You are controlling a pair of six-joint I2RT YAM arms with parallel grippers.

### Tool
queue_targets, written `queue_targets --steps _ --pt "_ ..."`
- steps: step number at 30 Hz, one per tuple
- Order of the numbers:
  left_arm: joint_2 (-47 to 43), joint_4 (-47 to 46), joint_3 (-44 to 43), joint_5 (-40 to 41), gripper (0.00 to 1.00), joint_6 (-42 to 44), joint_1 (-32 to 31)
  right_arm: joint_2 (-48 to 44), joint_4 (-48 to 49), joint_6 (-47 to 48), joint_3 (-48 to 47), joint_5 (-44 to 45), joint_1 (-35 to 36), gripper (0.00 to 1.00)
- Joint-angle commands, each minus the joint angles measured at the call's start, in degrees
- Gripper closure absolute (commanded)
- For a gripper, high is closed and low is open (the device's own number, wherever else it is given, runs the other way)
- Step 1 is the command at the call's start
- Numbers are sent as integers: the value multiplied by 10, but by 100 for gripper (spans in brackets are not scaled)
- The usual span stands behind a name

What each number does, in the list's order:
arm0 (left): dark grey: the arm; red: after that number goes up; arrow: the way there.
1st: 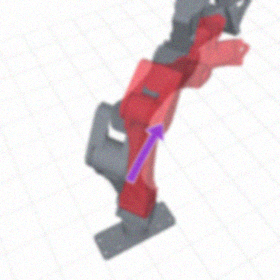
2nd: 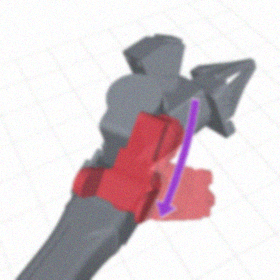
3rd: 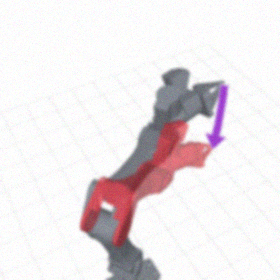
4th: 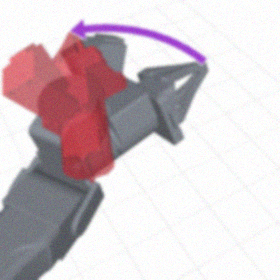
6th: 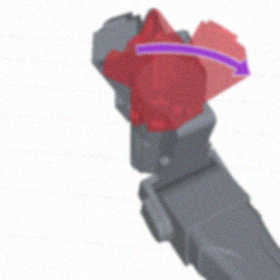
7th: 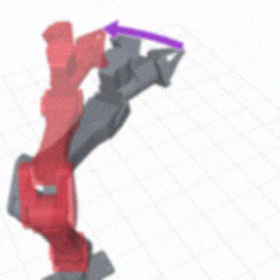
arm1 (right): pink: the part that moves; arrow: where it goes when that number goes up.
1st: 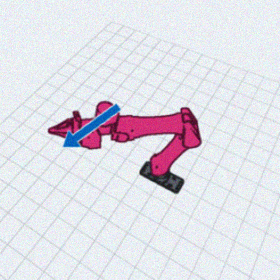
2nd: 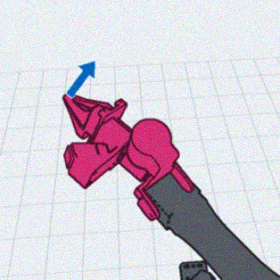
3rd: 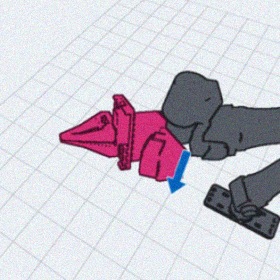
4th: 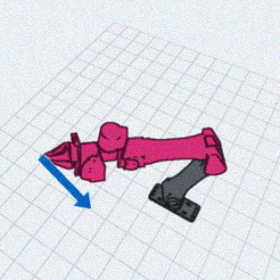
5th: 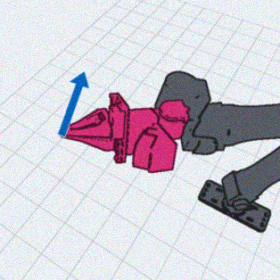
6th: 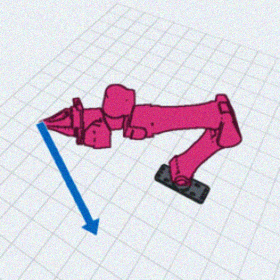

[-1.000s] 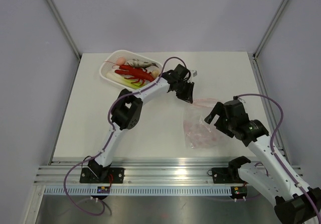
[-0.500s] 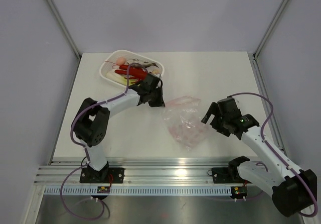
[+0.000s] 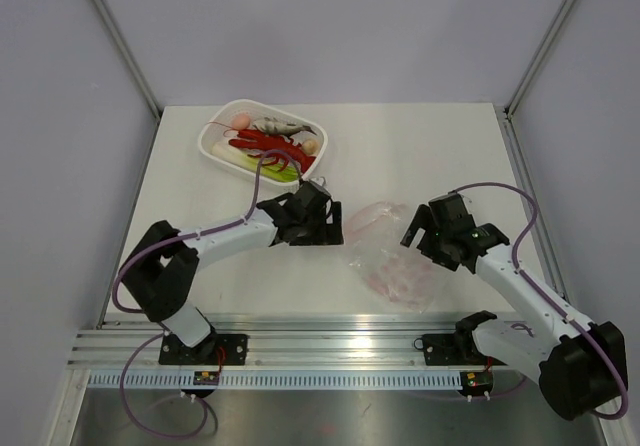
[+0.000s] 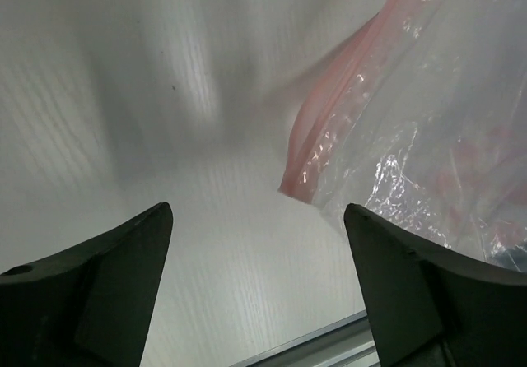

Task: Place the food in the zip-top bag and seal the zipper
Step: Pick up the zipper food storage bag at the center of the board.

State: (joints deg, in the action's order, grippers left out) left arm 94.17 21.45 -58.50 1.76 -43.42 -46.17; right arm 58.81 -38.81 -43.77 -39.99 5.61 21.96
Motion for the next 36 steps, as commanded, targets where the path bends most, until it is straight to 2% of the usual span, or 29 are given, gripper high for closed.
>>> queue_targets --steps 1,5,7,10,13,19,24,25,27,28,31,32,34,35,36 --pt "-70 -11 -20 59 10 56 4 -24 -19 10 3 37 -3 0" --pt "-48 -17 -86 22 11 147 4 -57 -47 -15 0 56 -2 0" --pt "-4 -13 -139 -14 11 214 4 -83 -61 -28 -9 82 -3 1" --pt "78 47 -225 -58 10 288 4 -111 -118 -61 -23 135 -3 0" --pt "145 87 -300 -74 10 335 4 -125 -141 -83 -29 153 -3 1" --pt "210 118 -343 -87 13 348 5 -128 -162 -144 -11 122 -3 0" --pt "221 112 -323 -135 24 338 5 -118 -131 -177 34 81 -2 1" --pt "218 107 -314 -146 33 332 5 -113 -126 -178 39 77 -3 0" --pt "204 91 -290 -157 45 323 6 -107 -110 -183 53 66 -3 1" --pt "201 87 -283 -169 60 316 8 -104 -103 -179 57 62 -3 6" --pt "179 72 -254 -198 86 288 21 -97 -65 -170 71 44 -3 30" --pt "173 65 -246 -202 100 279 25 -95 -43 -167 74 42 -3 54" --pt "144 46 -216 -213 100 250 38 -83 -20 -164 77 39 -3 72" --pt "133 38 -204 -214 100 240 42 -76 5 -153 77 41 -3 87" --pt "118 28 -179 -219 100 223 51 -68 21 -145 75 40 -3 93"
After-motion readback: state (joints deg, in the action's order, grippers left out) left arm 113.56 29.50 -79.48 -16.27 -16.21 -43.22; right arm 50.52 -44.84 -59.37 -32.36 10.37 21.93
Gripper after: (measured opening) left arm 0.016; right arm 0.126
